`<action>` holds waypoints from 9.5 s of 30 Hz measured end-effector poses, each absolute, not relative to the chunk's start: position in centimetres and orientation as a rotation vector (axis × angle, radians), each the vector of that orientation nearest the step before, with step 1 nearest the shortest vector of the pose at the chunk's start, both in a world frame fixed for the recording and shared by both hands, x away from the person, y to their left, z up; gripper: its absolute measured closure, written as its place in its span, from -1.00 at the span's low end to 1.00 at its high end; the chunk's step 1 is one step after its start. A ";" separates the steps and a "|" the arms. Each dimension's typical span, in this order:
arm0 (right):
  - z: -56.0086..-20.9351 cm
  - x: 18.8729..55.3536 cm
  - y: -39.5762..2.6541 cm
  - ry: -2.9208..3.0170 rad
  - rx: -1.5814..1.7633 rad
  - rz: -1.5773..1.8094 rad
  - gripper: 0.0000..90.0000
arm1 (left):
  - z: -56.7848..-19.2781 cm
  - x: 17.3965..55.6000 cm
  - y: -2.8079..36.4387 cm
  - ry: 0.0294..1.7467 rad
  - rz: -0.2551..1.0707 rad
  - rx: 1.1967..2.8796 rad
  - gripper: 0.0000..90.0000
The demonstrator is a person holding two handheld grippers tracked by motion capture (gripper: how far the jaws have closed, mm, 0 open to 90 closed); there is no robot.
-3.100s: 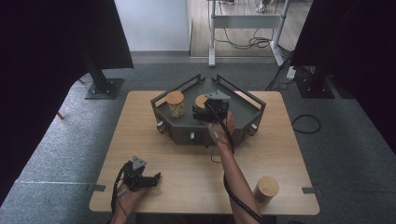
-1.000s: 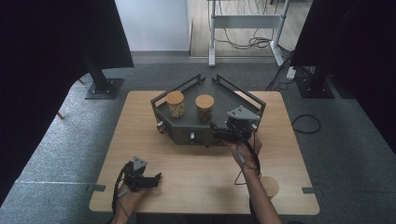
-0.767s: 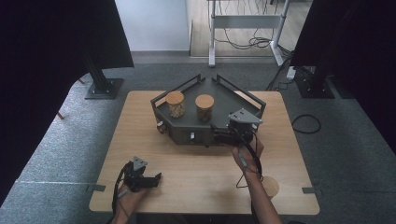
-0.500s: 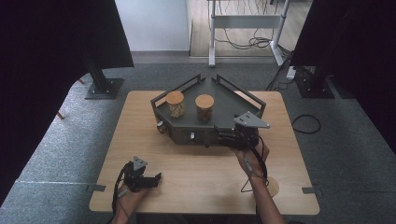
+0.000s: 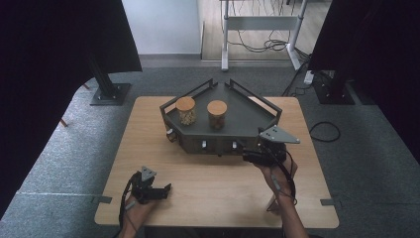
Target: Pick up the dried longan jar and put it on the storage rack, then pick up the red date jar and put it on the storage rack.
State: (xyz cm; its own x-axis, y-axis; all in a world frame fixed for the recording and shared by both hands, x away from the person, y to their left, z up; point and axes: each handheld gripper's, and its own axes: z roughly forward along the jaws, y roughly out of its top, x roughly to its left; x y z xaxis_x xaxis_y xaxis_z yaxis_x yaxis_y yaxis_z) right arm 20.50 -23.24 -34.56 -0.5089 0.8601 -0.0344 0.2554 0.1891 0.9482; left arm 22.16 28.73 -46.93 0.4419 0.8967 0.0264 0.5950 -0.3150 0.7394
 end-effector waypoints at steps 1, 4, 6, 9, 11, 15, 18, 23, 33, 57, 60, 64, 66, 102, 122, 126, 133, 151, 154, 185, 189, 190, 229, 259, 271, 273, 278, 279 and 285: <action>-34.6 20.4 -23.4 1.880 1.044 1.327 -0.62 | -46.9 22.2 28.7 1.248 0.583 2.031 -0.91; -34.6 20.2 -23.6 1.874 1.047 1.331 -0.62 | -46.9 22.1 28.7 1.249 0.583 2.031 -0.91; -34.6 19.9 -23.8 1.870 1.047 1.331 -0.63 | -46.9 22.1 28.7 1.249 0.584 2.031 -0.91; -34.7 19.4 -24.1 1.865 1.052 1.326 -0.65 | -46.9 22.1 28.7 1.250 0.583 2.030 -0.91; -34.8 18.9 -24.5 1.861 1.061 1.320 -0.66 | -46.9 22.1 28.7 1.250 0.584 2.030 -0.91; -35.1 18.2 -25.3 1.844 1.078 1.310 -0.66 | -46.9 22.1 28.7 1.250 0.584 2.030 -0.91; -35.3 17.9 -25.8 1.836 1.086 1.298 -0.66 | -46.9 22.1 28.7 1.251 0.584 2.029 -0.91; -35.7 17.3 -26.6 1.818 1.094 1.292 -0.66 | -46.9 22.1 28.6 1.254 0.586 2.029 -0.91; -37.2 16.2 -27.9 1.793 1.118 1.277 -0.66 | -46.9 22.1 28.6 1.254 0.586 2.029 -0.91; -43.0 13.5 -30.8 1.643 1.269 1.175 -0.65 | -46.9 22.1 28.6 1.254 0.586 2.031 -0.91; -43.7 13.3 -30.9 1.628 1.282 1.159 -0.65 | -46.9 22.1 28.6 1.254 0.586 2.031 -0.91; -44.5 13.0 -30.9 1.614 1.294 1.137 -0.65 | -46.9 22.1 28.6 1.254 0.587 2.031 -0.91; -44.9 12.9 -31.0 1.606 1.304 1.129 -0.65 | -46.9 22.1 28.6 1.254 0.587 2.031 -0.91; -49.1 12.0 -31.1 1.521 1.493 1.086 -0.66 | -46.9 22.1 28.6 1.250 0.584 2.033 -0.92; -47.9 10.2 -30.2 1.500 1.401 1.133 -0.66 | -46.9 22.0 28.7 1.247 0.583 2.034 -0.92; -47.7 9.8 -30.1 1.510 1.388 1.150 -0.66 | -46.9 22.0 28.7 1.246 0.583 2.035 -0.91; -47.6 9.5 -29.6 1.545 1.366 1.172 -0.66 | -46.9 22.0 28.7 1.246 0.582 2.035 -0.91; -47.8 8.1 -27.5 1.638 1.285 1.182 -0.66 | -46.9 22.0 28.7 1.244 0.582 2.037 -0.92; -47.9 7.9 -27.3 1.645 1.283 1.173 -0.66 | -46.9 22.0 28.7 1.242 0.581 2.038 -0.92; -48.6 7.2 -26.4 1.733 1.357 1.082 -0.59 | -46.9 22.0 28.8 1.238 0.578 2.039 -0.92; -48.5 7.2 -26.7 1.739 1.371 1.088 -0.45 | -46.9 22.0 28.8 1.237 0.578 2.039 -0.92; -48.4 7.2 -26.7 1.736 1.379 1.088 -0.44 | -46.9 22.0 28.8 1.237 0.578 2.040 -0.92; -43.0 11.9 -25.0 1.722 1.289 1.189 -0.44 | -46.9 22.0 28.9 1.232 0.576 2.043 -0.92; -39.0 17.2 -24.6 1.742 1.232 1.247 -0.44 | -46.9 22.1 28.9 1.229 0.575 2.043 -0.92; -36.5 20.0 -24.2 1.752 1.216 1.258 -0.44 | -46.9 22.1 28.9 1.230 0.575 2.043 -0.92; -36.1 20.5 -24.1 1.752 1.216 1.254 -0.44 | -46.9 22.1 28.9 1.230 0.574 2.043 -0.92; -35.4 21.8 -23.8 1.751 1.217 1.249 -0.44 | -46.9 22.1 28.9 1.230 0.575 2.043 -0.92; -35.2 22.2 -23.8 1.753 1.216 1.246 -0.44 | -46.9 22.1 28.9 1.229 0.576 2.044 -0.92; -34.5 24.2 -23.3 1.763 1.216 1.228 -0.44 | -46.9 22.1 28.9 1.229 0.575 2.044 -0.92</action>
State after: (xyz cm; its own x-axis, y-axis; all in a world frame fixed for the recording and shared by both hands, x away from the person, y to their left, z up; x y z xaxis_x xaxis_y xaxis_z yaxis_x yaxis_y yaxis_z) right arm 24.20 -23.26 -34.49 -0.3498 0.9368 -0.0087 0.3167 0.1270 0.9400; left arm 22.12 28.85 -46.89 0.4578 0.8886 0.0279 0.5907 -0.3274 0.7375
